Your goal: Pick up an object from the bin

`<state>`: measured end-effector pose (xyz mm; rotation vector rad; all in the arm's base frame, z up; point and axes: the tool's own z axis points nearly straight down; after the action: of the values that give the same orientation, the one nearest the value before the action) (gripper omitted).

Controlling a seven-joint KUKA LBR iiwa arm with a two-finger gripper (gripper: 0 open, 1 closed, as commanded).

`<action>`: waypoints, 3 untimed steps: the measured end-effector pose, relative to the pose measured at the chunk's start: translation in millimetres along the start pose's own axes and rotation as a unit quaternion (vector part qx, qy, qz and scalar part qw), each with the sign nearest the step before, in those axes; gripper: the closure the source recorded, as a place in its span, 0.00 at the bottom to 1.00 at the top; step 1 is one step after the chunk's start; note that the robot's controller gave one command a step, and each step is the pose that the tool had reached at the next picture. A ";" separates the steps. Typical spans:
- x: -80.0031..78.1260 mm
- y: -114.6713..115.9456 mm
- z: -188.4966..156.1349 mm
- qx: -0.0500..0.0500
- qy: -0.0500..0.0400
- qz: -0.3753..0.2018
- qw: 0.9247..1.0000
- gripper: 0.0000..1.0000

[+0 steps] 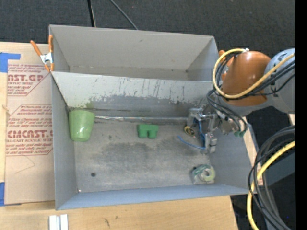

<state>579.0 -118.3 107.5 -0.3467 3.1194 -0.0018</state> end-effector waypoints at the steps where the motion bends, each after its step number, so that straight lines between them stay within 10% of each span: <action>1: 3.8 -10.5 32.8 -0.001 -0.009 0.105 0.994 0.00; 2: -2.1 -38.5 30.4 0.001 -0.004 0.169 0.986 0.00; 3: -1.1 -37.3 30.2 -0.001 0.000 0.168 0.986 1.00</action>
Offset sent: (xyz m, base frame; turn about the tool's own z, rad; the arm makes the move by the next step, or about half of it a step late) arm -0.0072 -0.0137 -0.0375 0.2110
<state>588.3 -154.5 77.4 0.1835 3.1325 0.0016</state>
